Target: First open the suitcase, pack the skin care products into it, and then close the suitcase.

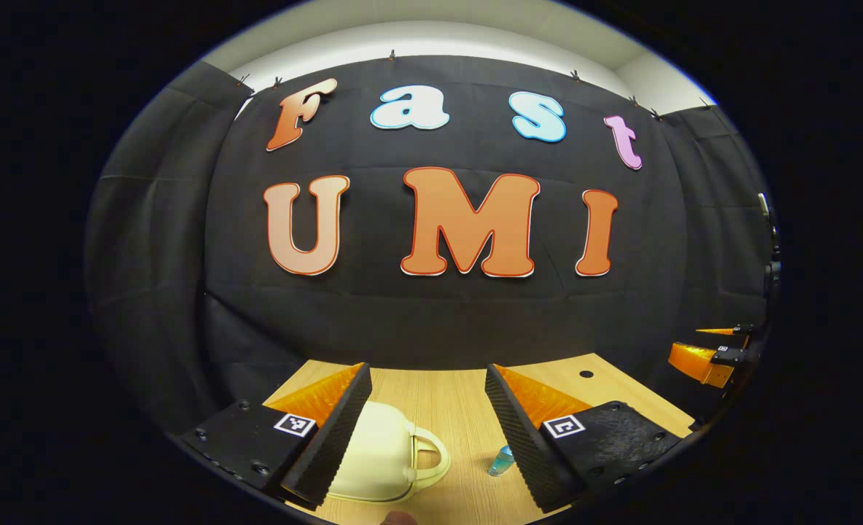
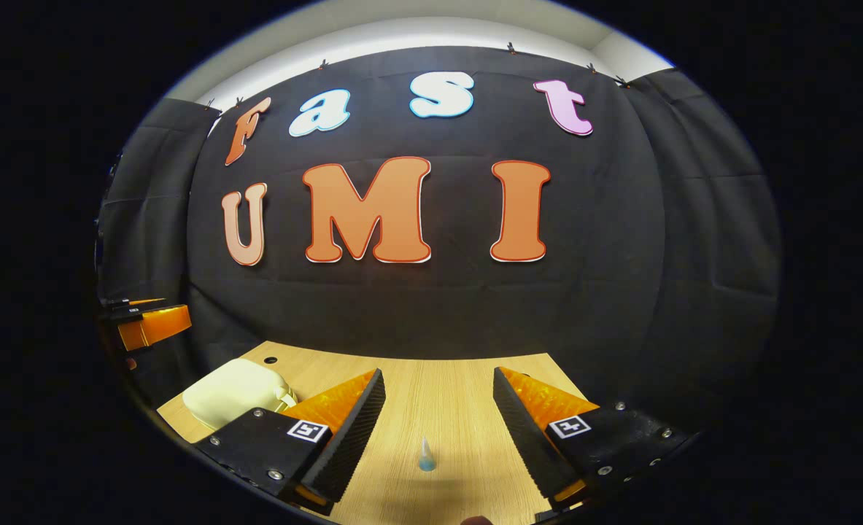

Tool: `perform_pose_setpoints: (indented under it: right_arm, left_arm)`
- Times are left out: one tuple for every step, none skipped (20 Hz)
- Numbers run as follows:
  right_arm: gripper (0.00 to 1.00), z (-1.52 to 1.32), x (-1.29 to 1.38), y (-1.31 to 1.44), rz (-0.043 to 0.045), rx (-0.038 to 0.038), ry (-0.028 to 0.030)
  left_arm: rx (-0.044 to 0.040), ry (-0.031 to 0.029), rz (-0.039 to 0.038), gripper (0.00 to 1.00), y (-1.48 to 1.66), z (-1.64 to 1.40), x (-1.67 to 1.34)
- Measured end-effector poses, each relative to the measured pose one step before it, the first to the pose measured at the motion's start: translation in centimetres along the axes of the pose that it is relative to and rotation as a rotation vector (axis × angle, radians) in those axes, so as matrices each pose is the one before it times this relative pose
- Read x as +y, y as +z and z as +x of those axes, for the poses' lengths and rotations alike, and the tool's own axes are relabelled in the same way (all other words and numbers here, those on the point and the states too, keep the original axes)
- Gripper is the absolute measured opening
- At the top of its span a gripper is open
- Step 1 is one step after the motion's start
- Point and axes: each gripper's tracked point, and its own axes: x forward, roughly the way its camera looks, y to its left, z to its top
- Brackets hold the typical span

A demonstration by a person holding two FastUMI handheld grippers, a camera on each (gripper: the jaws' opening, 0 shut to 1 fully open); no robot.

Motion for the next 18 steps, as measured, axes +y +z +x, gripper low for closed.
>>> perform_pose_setpoints:
  right_arm:
    - [0.94, 0.108, -0.046, -0.103, 0.00317, 0.00494, 0.00106]
    - [0.94, 0.056, 0.016, -0.13, 0.00373, 0.00433, 0.00088]
    - [0.94, 0.062, -0.113, -0.187, 0.00082, 0.00292, -0.00291]
    - [0.94, 0.064, -0.086, -0.099, -0.00243, 0.00275, -0.00223]
    - [0.94, 0.069, 0.056, -0.121, -0.00239, 0.00376, -0.00033]
    - [0.94, 0.095, -0.028, -0.245, -0.00081, 0.00393, -0.00047]
    - [0.94, 0.024, -0.123, -0.179, -0.00019, 0.0037, 0.00041]
    - [0.94, 0.076, -0.096, -0.196, -0.00008, 0.00509, -0.00174]
    - [0.94, 0.096, -0.119, -0.231, 0.00136, 0.00529, -0.00217]
    - [0.94, 0.128, -0.263, -0.248, 0.00298, 0.00714, -0.00418]
    - [0.94, 0.071, -0.279, -0.295, 0.00545, 0.008, -0.00503]
    - [0.94, 0.052, -0.322, -0.353, 0.00643, 0.00823, -0.00681]
    - [0.94, 0.06, -0.451, -0.386, 0.00498, 0.01025, -0.00959]
    - [0.94, 0.05, -0.539, -0.458, 0.0025, 0.01044, -0.01126]
    - [0.94, 0.061, -0.544, -0.451, 0.00198, 0.01064, -0.0117]
    - [0.94, -0.013, -0.657, -0.521, 0.00189, 0.01361, -0.01244]
    - [0.94, 0.097, -0.663, -0.47, 0.00283, 0.01326, -0.01274]
    - [0.94, 0.041, -0.692, -0.446, 0.00484, 0.01103, -0.01404]
  left_arm:
    - [0.0094, -0.00205, 0.01087, 0.97, -0.52, 0.185, -0.157]
    - [0.00695, -0.00123, 0.01443, 0.97, -0.234, 0.084, -0.093]
    - [0.00383, -0.0027, 0.02016, 0.97, -0.309, 0.087, -0.134]
    - [0.00462, 0.00303, 0.02497, 0.97, -0.303, 0.205, -0.071]
    - [0.00544, 0.00672, 0.02958, 0.97, -0.513, 0.211, 0.023]
    - [0.00767, 0.00871, 0.03382, 0.97, -0.49, 0.299, 0.064]
    - [0.01175, 0.00395, 0.03648, 0.97, -0.843, 0.376, -0.219]
    - [0.01661, -0.00441, 0.0389, 0.97, -0.885, 0.422, -0.372]
    - [0.01713, -0.01292, 0.04358, 0.98, -0.983, 0.413, -0.669]
    - [0.02098, -0.01668, 0.05009, 0.98, -1.243, 0.545, -0.714]
    - [0.03237, -0.01248, 0.05879, 0.99, -1.633, 0.701, -0.649]
    - [0.02896, -0.01231, 0.06158, 0.98, -1.468, 0.713, -0.798]
    - [0.02813, -0.0129, 0.0638, 0.99, -1.403, 0.677, -0.824]
    - [0.02863, -0.00665, 0.06512, 0.98, -1.15, 0.485, -0.838]
    - [0.0301, -0.00053, 0.06837, 0.99, -1.445, 0.696, -0.71]
    - [0.02827, 0.01868, 0.07868, 0.98, -1.161, 0.427, -0.587]
    - [0.0125, 0.00502, 0.08076, 0.98, -0.84, 0.777, -0.911]
    - [-0.00055, 0.00344, 0.07759, 0.98, -0.224, 0.361, -0.942]
